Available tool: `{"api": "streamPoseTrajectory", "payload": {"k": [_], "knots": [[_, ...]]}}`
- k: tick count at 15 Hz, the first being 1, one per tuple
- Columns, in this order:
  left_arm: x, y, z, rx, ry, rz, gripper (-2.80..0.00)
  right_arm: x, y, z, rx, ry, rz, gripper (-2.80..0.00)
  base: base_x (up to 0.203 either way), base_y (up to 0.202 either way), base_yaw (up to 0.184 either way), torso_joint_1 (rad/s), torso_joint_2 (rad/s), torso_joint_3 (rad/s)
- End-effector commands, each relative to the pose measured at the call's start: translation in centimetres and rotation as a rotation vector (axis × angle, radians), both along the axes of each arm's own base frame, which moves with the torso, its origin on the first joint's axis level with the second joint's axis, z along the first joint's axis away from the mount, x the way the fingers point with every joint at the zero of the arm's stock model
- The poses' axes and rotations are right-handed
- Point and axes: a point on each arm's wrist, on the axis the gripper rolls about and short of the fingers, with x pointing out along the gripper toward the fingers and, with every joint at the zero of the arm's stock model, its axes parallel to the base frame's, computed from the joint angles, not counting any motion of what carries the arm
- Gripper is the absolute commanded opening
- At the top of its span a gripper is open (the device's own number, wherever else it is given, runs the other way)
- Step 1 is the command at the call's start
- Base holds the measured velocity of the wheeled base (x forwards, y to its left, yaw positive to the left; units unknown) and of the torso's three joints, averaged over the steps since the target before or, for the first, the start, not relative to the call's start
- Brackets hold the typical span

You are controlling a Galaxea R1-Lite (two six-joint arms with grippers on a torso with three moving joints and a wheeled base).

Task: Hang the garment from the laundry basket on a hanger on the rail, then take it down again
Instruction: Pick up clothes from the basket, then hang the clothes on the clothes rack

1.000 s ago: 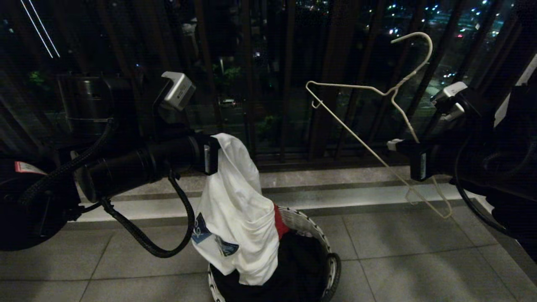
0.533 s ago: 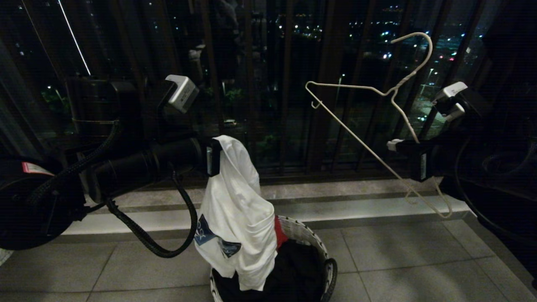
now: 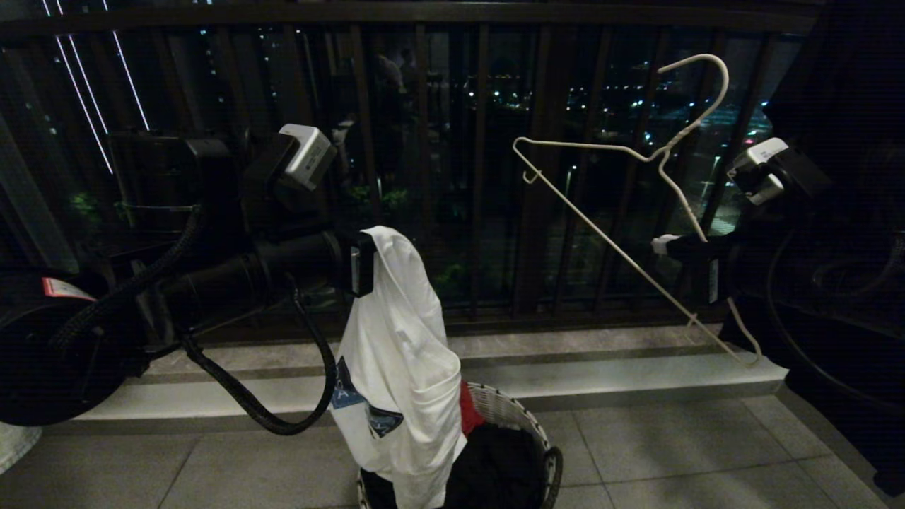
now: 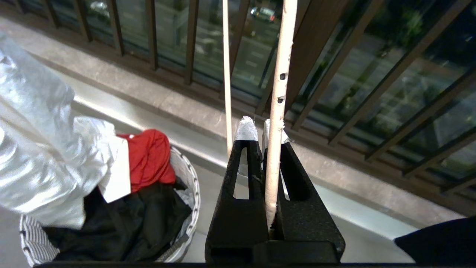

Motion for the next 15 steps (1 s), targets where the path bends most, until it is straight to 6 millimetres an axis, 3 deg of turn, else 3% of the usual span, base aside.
{"api": "streamPoseTrajectory", "payload": {"k": [1,9,12,15], "knots": [[0.1,0.0,-0.1,0.0,0.001,0.0,-2.8,0.1,0.0,0.0,-0.001,-0.001,0.001,-2.8,0.0,0.0,0.0,0.002,0.0,0.202],[1.1,0.1,0.4,-0.04,-0.051,0.035,-2.8,-0.8,0.4,-0.4,-0.013,0.063,0.04,-2.8,0.0,0.0,0.0,0.001,0.0,0.028],[3.1,-0.7,0.7,-0.06,-0.026,0.171,-2.8,-2.8,0.6,-0.3,-0.014,0.158,0.148,-2.8,0.0,0.0,0.0,0.0,0.0,0.0],[5.5,-1.7,0.6,-0.022,0.048,0.253,-2.8,-3.5,0.5,-0.4,-0.057,0.204,0.19,-2.8,0.0,0.0,0.0,0.0,0.0,0.0]]}}
